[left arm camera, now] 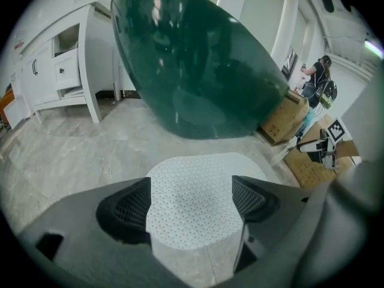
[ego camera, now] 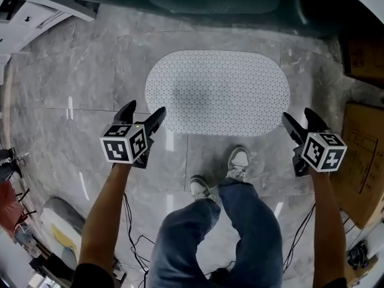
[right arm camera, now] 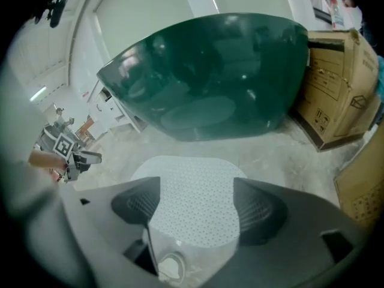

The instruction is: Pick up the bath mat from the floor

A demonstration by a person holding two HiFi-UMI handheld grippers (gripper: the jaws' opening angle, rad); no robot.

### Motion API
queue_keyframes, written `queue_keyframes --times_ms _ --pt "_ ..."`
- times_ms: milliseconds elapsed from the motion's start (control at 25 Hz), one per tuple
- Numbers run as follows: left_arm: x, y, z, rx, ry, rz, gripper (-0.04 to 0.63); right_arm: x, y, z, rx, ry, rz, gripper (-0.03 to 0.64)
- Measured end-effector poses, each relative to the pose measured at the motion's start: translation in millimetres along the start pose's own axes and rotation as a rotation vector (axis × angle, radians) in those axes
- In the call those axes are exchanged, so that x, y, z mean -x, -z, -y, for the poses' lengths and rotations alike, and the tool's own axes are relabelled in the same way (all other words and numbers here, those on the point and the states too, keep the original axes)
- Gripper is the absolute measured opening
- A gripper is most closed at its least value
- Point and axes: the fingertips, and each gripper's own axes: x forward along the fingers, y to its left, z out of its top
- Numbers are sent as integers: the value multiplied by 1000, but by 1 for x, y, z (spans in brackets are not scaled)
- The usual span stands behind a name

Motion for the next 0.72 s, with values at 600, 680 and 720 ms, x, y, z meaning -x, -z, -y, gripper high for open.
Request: queue_keyframes --times_ms 600,680,720 --pt "-120 66 -87 2 -50 -27 449 -131 69 65 44 37 -56 427" --pt "-133 74 -97 -5 -63 -34 453 -146 78 74 44 43 -58 434" --pt "-140 80 -100 -11 -65 -41 453 -151 83 80 41 50 -61 437"
